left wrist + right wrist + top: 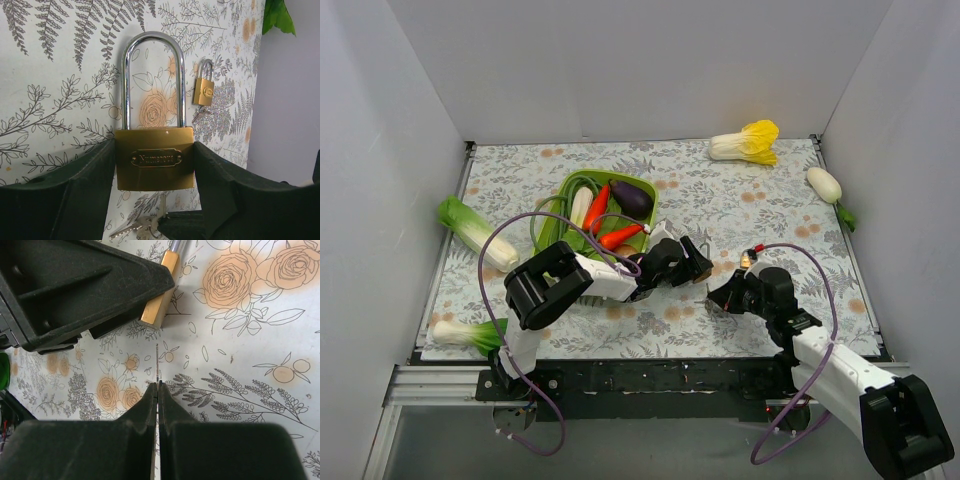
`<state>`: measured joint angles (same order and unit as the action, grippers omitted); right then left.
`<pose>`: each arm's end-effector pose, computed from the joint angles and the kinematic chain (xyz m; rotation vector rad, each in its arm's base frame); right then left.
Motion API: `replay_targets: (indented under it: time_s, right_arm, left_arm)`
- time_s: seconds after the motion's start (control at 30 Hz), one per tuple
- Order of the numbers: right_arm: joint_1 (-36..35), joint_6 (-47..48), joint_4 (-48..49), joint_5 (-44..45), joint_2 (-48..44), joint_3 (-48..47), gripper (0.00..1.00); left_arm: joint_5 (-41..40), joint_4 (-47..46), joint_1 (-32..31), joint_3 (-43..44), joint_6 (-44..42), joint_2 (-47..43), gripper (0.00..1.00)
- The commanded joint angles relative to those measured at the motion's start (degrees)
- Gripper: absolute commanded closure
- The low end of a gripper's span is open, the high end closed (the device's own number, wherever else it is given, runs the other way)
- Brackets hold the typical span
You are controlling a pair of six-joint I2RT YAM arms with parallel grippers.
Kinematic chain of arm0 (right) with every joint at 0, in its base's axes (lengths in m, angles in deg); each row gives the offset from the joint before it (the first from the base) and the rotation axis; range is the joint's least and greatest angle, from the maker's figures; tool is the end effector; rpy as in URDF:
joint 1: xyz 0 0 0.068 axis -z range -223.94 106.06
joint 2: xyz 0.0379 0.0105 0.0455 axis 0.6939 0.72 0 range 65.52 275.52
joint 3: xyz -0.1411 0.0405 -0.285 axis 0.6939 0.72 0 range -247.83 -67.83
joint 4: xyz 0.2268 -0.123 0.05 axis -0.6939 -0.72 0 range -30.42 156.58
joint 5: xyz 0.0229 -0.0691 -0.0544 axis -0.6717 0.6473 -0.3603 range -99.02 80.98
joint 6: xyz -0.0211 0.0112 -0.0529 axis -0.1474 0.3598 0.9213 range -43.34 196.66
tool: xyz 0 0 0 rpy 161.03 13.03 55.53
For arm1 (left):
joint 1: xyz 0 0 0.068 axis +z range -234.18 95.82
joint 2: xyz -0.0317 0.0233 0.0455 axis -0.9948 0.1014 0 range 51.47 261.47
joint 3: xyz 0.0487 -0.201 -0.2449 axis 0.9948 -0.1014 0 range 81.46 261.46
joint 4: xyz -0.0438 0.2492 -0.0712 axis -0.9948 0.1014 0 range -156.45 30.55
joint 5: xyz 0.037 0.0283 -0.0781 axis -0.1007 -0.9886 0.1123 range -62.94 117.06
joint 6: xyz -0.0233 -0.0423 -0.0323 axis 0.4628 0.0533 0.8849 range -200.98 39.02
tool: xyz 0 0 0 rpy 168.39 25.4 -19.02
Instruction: Unlock with the key
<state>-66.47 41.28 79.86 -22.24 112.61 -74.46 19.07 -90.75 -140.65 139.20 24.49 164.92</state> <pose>0.1211 0.0605 0.1763 0.0889 2.1427 0.8492 0.2430 -0.3564 0.1708 -1.1341 2.2507 -1.3676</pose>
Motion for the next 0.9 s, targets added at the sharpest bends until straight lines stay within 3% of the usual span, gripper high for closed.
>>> replay_targets:
  time_s: [0.0,0.87]
  right_arm:
    - [-0.15,2.33,2.72,0.12,0.81,-1.72,0.99]
    - [-0.24,4.96,5.35,-1.47,4.14,-4.17,0.99]
  left_arm:
    - [-0.45,-0.05,-0.57,0.09,-0.18,-2.44,1.0]
    - [0.17,-0.05,-0.75,0.54,-0.53,-1.92,1.0]
